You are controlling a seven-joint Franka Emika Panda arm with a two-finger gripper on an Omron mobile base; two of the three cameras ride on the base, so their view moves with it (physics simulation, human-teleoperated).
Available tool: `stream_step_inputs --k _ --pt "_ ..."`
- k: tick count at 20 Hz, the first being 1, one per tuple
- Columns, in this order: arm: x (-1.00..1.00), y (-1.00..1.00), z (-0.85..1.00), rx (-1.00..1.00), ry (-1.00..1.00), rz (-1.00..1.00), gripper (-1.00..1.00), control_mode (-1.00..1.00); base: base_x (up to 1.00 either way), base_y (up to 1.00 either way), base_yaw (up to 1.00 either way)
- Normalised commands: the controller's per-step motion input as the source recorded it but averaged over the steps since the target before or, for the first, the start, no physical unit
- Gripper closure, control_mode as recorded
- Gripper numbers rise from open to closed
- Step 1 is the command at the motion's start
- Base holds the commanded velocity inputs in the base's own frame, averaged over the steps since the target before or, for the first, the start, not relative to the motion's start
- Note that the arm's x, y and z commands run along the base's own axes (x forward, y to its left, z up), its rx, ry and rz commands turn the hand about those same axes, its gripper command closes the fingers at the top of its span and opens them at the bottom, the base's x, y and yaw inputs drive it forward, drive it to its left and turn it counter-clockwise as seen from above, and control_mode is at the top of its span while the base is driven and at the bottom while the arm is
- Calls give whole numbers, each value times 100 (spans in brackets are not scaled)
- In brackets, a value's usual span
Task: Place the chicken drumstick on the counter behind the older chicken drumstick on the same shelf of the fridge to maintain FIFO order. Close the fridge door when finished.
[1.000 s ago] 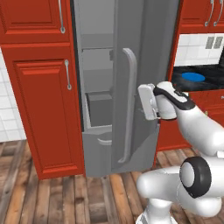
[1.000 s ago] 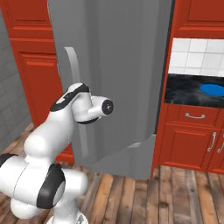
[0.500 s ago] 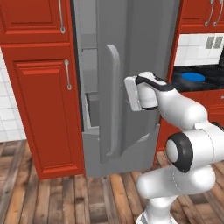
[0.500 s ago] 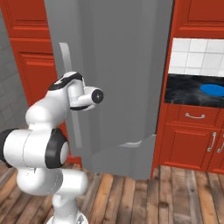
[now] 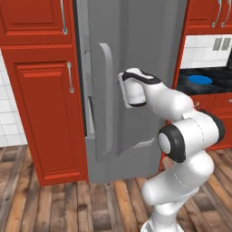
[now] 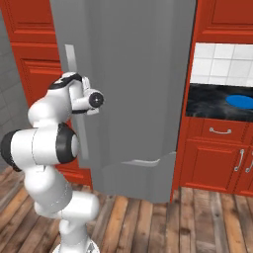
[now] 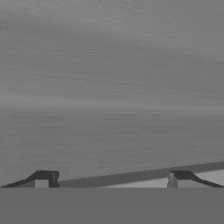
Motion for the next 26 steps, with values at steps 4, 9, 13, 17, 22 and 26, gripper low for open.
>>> stream_step_inputs --k 4,9,13,17,22,26 --pt "42 46 14 0 0 -21 -100 -100 0 0 0" --pt "35 59 6 -1 0 -26 -100 -100 0 0 0" --pt "52 52 13 -1 0 -31 -100 -100 0 0 0" --pt "67 32 21 0 0 -30 -100 -100 0 0 0" --pt "62 13 26 0 3 -25 -100 -100 0 0 0" --pt "61 1 31 0 6 -21 -100 -100 0 0 0"
